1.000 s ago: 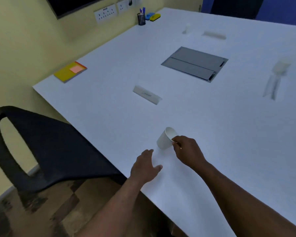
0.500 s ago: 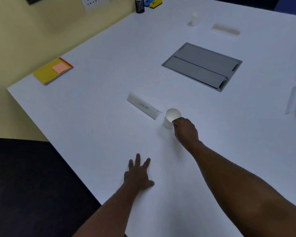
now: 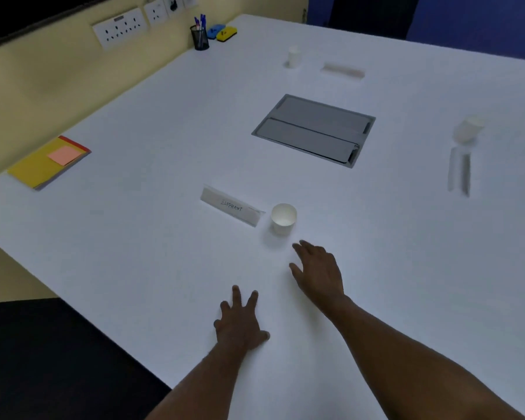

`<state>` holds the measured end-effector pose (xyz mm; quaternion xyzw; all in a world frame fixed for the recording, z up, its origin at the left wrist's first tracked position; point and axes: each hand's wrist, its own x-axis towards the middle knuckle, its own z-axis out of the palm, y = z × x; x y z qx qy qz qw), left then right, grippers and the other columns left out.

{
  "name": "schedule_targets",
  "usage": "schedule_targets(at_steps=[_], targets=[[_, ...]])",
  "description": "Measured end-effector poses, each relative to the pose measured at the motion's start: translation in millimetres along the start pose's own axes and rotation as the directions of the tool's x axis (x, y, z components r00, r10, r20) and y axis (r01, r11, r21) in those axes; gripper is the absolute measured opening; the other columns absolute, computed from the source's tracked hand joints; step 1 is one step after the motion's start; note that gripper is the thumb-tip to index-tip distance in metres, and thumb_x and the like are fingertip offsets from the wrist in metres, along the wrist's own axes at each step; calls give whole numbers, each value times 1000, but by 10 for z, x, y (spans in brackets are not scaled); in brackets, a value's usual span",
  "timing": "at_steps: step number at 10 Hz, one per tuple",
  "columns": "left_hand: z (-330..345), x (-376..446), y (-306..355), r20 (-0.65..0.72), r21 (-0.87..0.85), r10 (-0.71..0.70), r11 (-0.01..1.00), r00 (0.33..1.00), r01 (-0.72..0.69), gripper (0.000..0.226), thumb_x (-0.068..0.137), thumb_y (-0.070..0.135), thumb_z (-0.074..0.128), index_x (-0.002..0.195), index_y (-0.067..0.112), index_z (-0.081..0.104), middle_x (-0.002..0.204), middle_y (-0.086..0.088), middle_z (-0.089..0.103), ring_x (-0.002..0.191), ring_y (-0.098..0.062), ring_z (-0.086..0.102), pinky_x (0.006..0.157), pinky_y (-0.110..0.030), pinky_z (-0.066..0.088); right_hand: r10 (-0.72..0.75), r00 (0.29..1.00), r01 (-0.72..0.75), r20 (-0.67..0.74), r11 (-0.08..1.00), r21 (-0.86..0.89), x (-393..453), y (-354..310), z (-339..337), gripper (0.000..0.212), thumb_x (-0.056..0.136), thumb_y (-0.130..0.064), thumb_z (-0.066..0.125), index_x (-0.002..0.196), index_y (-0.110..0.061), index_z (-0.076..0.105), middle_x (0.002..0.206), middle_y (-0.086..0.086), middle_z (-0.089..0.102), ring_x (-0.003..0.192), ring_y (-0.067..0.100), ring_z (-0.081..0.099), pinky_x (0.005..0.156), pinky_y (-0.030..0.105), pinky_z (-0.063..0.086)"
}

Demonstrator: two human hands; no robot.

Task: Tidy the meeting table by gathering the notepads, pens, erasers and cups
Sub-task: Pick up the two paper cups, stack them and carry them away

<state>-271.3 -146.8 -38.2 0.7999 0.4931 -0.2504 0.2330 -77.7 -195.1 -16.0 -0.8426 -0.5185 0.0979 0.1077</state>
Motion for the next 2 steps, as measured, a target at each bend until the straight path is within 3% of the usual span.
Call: schedule_targets(at_steps=[2], targets=[[-65,-123,115,49,-21,85,996,995,-84,88,86,57,56,154,26,9,164,-2,-7,148,-34,8,112,-51,27,136,984,-149,114,982,112,-706,-11,116,56,95,-49,42,145,-23,36,149,-5,42,135,14,39,110,29,29]])
